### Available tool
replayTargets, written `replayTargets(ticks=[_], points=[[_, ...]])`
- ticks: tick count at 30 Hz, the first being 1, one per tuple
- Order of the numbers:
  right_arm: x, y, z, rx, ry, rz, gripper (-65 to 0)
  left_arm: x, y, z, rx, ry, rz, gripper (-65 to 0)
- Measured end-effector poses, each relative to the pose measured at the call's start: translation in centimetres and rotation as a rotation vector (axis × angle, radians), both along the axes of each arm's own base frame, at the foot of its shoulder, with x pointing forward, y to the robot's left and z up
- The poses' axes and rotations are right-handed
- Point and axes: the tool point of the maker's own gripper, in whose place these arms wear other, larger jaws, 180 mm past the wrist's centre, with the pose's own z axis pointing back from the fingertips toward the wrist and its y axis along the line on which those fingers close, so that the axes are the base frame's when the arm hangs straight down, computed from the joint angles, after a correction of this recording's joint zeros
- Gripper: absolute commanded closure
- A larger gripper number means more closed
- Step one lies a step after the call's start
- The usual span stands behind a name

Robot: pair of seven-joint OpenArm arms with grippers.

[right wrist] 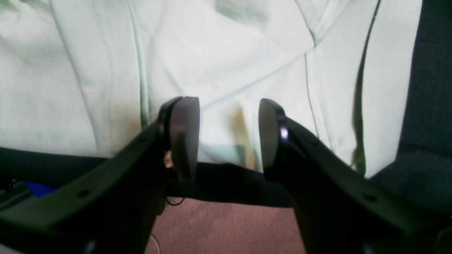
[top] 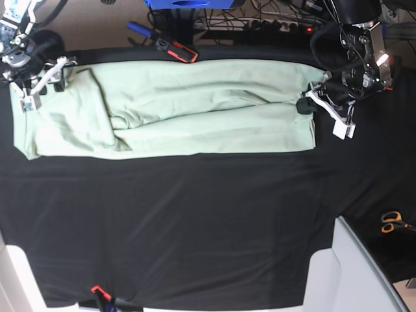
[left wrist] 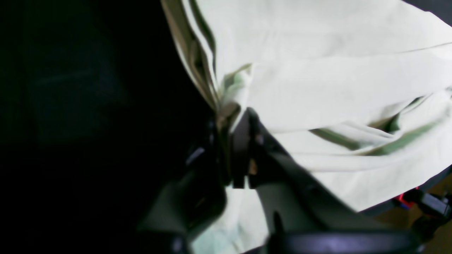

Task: Fold the T-shirt properly
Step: 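Drag the grasped end with the left gripper toward the right gripper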

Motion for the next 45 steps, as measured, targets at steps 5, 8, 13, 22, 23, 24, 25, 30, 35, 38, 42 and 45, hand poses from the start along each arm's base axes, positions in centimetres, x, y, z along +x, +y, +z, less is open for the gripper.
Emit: replayTargets(ticks=[5,8,13,22,23,24,25,30,35,38,42,45], points=[[0.0,0.0,0.0,0.000,0.000,0.000,-26.4,0.3,0.3,0.1,0.001,-0.040,0.026,0.0],[0.0,0.0,0.0,0.000,0.000,0.000,-26.4,0.2,0.4,0.1,0.004,-0.040,0.026,0.0],[0.0,0.0,0.0,0.000,0.000,0.000,-26.4,0.2,0.5,0.2,0.007,-0.041,0.025,0.0],[0.0,0.0,0.0,0.000,0.000,-0.001,-26.4,0.3,0.5,0.5,0.024,-0.040,0.017,0.0],[0.0,0.0,0.0,0.000,0.000,0.000,-26.4,0.2,0.7,0.7,0.036,-0.042,0.029,0.0],[0.0,0.0,0.0,0.000,0.001,0.000,-26.4,0.2,0.9,1.0,0.051,-0.046,0.036,0.0],[0.0,0.0,0.0,0.000,0.000,0.000,-26.4,0.2,1.1,1.4,0.063,-0.051,0.046,0.0],[0.0,0.0,0.0,0.001,-0.001,0.000,-26.4,0.6,1.4,2.2,0.084,-0.070,0.060,0.0],[0.0,0.0,0.0,0.001,0.001,0.000,-26.4,0.2,1.2,2.1,0.084,-0.064,0.058,0.0],[0.0,0.0,0.0,0.001,0.001,0.000,-26.4,-0.2,1.0,1.9,0.084,-0.053,0.050,0.0],[0.0,0.0,0.0,0.001,0.001,0.000,-26.4,0.0,-0.4,1.5,0.086,-0.034,0.035,0.0],[0.0,0.0,0.0,0.001,0.001,-0.001,-26.4,0.6,-0.8,2.5,0.109,-0.056,0.024,0.0]])
